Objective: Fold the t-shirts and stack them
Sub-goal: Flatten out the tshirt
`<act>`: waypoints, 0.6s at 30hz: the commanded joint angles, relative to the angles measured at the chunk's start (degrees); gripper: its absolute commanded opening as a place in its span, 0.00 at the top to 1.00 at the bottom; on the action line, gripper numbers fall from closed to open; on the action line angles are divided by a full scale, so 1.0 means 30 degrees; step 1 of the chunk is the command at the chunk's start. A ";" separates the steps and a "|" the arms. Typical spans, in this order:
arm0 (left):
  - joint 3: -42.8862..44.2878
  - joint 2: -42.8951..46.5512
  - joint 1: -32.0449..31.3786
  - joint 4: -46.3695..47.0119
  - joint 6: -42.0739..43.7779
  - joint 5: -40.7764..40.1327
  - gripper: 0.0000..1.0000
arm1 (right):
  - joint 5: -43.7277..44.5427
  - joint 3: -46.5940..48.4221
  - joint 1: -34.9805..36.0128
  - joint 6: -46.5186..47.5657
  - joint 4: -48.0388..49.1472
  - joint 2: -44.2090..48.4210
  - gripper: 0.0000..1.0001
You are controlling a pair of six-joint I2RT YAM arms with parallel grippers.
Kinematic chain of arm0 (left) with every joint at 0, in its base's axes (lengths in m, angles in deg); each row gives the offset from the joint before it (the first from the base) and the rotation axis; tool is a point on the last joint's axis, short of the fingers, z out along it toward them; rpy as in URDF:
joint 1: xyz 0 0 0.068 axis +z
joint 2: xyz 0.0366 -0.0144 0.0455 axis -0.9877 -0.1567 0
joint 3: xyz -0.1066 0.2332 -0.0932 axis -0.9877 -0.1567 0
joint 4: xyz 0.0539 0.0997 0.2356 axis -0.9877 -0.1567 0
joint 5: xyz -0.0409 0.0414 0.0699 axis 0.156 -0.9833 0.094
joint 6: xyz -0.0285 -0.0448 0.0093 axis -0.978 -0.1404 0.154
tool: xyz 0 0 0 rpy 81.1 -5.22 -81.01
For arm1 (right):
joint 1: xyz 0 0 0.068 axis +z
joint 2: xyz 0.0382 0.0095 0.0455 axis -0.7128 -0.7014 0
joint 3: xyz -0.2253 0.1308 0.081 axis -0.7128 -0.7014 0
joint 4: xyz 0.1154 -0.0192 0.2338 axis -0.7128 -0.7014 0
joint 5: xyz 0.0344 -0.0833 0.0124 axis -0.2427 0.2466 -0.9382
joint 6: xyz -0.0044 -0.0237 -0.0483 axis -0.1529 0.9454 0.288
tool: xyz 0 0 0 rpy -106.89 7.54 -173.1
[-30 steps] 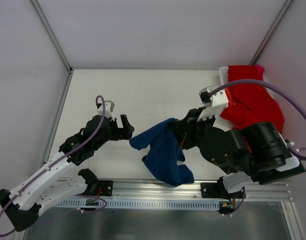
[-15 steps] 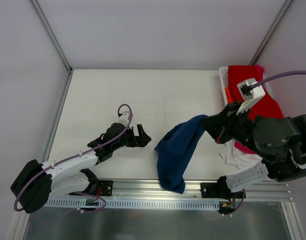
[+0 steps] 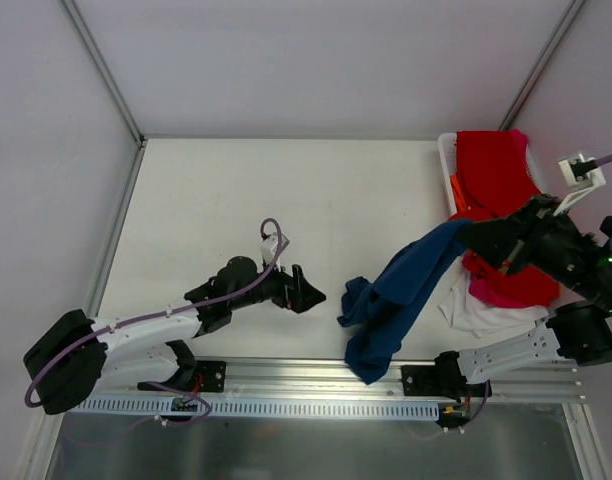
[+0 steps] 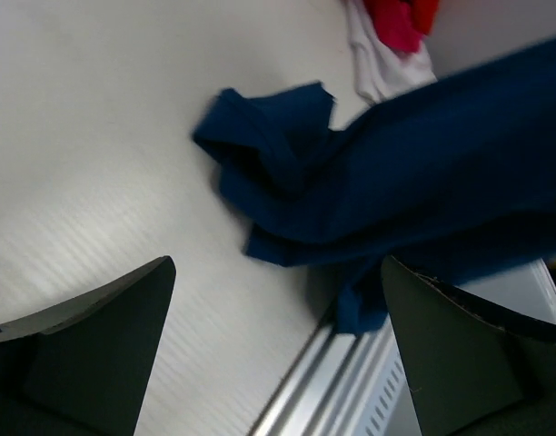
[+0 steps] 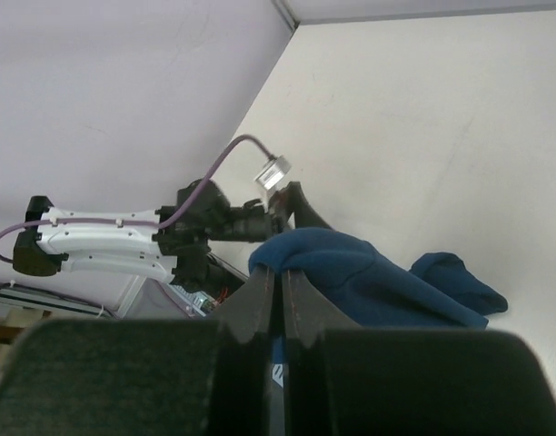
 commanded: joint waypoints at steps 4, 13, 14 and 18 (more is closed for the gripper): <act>-0.0456 0.1902 -0.3902 0.1502 0.2302 0.0881 0.01 | 0.1346 -0.1420 -0.0078 -0.0689 -0.5554 0.1476 1.00; 0.2264 -0.5556 -0.8997 0.2678 0.2247 -0.4502 0.02 | 0.1317 -0.1566 -0.0107 -0.0746 -0.5583 0.1125 0.99; 0.3226 -0.6325 -0.9236 0.2182 0.2071 -0.5671 0.02 | 0.1288 -0.1625 -0.0108 -0.0805 -0.5554 0.1096 1.00; 0.5370 -0.9696 -1.0203 0.1914 0.1454 -0.7463 0.05 | 0.1376 -0.2152 -0.0108 -0.1098 -0.5554 0.1154 1.00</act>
